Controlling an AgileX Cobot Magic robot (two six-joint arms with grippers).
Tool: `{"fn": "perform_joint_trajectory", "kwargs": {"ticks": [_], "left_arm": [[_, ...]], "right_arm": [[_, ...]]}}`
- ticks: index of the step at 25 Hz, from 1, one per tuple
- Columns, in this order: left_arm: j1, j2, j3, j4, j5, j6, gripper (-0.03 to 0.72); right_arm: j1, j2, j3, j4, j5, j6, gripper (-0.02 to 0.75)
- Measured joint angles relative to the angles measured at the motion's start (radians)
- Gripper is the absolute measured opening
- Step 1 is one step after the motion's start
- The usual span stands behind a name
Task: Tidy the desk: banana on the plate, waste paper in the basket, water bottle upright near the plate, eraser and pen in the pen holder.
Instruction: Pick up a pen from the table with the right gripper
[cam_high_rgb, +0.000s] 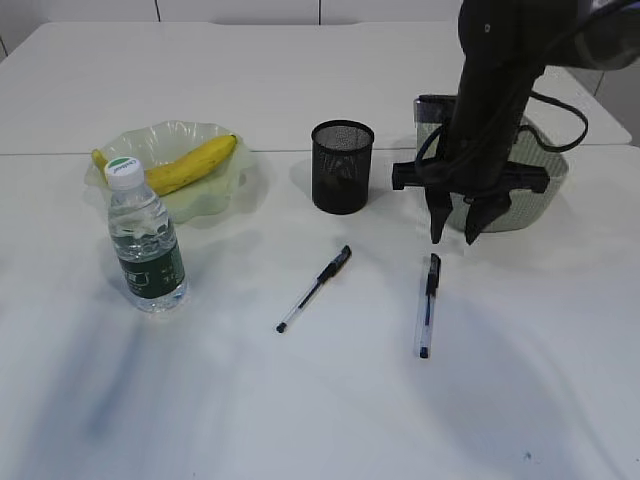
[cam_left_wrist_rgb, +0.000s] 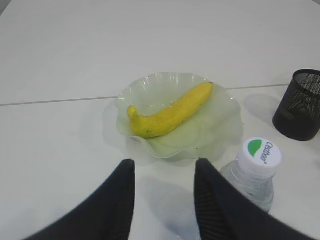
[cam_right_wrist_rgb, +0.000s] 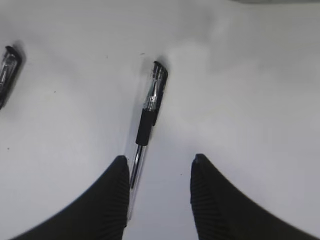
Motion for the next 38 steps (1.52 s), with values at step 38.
{"fn": "perform_joint_trajectory", "kwargs": {"ticks": [38], "left_arm": [[0.0, 0.0, 0.0, 0.0, 0.002, 0.0, 0.276]], "right_arm": [[0.0, 0.119, 0.0, 0.06, -0.073, 0.02, 0.302]]}}
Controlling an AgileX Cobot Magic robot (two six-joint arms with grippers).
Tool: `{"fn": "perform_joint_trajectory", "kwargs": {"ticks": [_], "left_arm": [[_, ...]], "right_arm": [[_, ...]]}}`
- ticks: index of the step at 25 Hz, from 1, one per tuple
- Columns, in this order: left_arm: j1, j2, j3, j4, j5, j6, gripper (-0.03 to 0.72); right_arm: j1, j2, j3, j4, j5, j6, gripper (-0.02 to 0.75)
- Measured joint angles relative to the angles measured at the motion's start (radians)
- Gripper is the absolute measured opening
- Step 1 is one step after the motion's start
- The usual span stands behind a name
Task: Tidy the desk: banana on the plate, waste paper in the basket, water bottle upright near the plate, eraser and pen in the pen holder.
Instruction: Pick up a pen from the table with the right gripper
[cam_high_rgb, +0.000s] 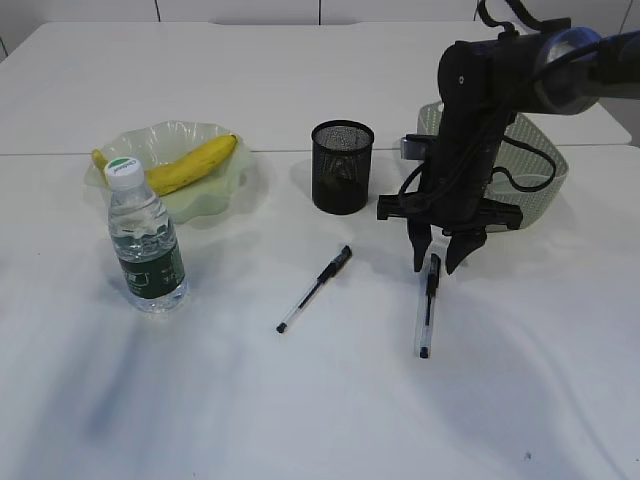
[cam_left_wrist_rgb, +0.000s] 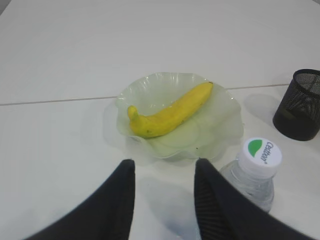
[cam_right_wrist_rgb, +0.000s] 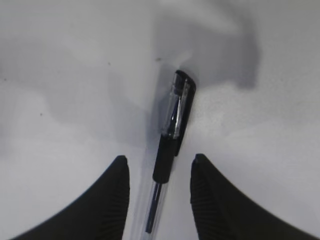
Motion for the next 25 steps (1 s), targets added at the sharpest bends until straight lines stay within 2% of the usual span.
{"fn": "perform_joint_trajectory", "kwargs": {"ticks": [25], "left_arm": [[0.0, 0.0, 0.0, 0.0, 0.003, 0.0, 0.276]], "right_arm": [[0.0, 0.035, 0.0, 0.031, -0.009, 0.02, 0.302]]}}
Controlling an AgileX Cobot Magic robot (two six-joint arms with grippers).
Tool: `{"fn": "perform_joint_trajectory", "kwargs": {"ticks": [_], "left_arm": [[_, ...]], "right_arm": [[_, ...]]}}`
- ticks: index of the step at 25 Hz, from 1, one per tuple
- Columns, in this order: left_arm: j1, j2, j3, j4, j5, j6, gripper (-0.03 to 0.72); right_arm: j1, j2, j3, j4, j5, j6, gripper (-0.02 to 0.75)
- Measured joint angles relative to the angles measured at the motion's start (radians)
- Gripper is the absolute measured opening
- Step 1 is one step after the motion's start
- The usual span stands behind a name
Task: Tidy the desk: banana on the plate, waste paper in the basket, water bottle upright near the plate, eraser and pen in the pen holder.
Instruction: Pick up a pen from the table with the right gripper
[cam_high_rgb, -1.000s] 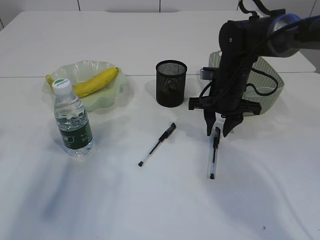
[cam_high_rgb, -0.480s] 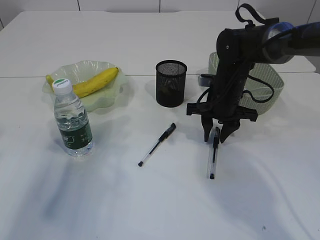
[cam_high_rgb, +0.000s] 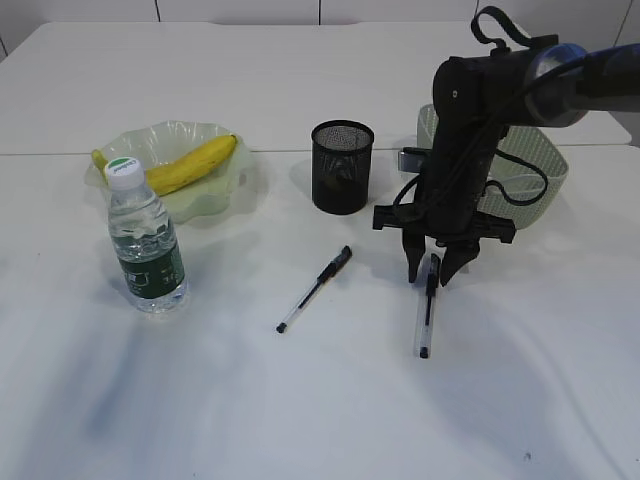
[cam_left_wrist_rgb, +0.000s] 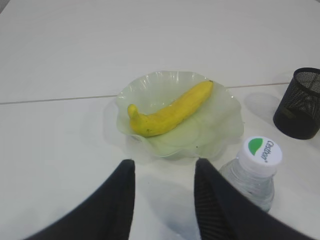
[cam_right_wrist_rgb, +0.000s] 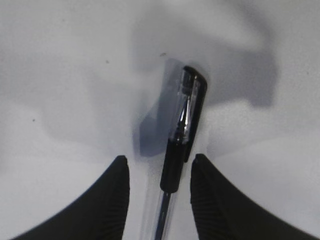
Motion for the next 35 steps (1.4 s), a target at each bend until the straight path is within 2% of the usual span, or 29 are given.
{"fn": "perform_joint_trajectory", "kwargs": {"ticks": [35], "left_arm": [[0.0, 0.0, 0.0, 0.0, 0.002, 0.0, 0.276]], "right_arm": [[0.0, 0.019, -0.002, -0.005, 0.017, 0.036, 0.302]]}}
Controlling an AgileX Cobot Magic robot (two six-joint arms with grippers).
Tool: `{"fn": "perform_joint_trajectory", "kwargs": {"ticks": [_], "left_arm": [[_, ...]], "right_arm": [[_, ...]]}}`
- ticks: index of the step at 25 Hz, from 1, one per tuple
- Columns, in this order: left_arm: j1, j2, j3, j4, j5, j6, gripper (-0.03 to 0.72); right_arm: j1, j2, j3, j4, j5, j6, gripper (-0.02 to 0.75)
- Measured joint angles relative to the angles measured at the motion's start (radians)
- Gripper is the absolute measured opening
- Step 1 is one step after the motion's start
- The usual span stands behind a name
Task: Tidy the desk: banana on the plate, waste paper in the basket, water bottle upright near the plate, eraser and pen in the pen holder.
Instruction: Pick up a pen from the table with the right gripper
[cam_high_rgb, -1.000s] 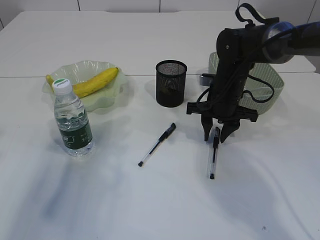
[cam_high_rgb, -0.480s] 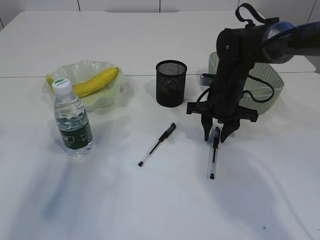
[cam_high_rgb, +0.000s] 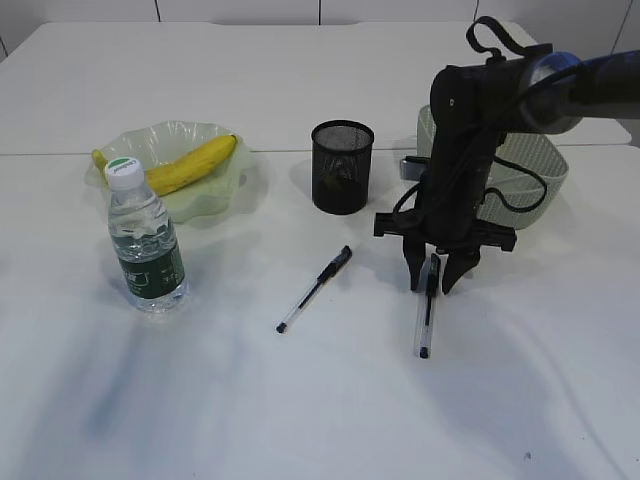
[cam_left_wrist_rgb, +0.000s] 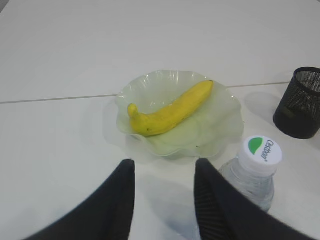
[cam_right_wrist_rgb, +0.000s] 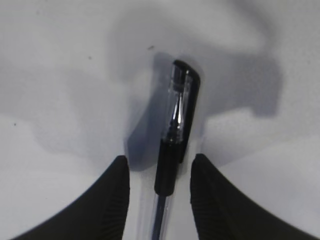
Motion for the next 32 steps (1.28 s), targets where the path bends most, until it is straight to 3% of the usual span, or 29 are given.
{"fn": "perform_joint_trajectory", "kwargs": {"ticks": [32], "left_arm": [[0.0, 0.0, 0.0, 0.0, 0.0, 0.0, 0.276]], "right_arm": [[0.0, 0.0, 0.0, -0.022, -0.004, 0.006, 0.267]]}}
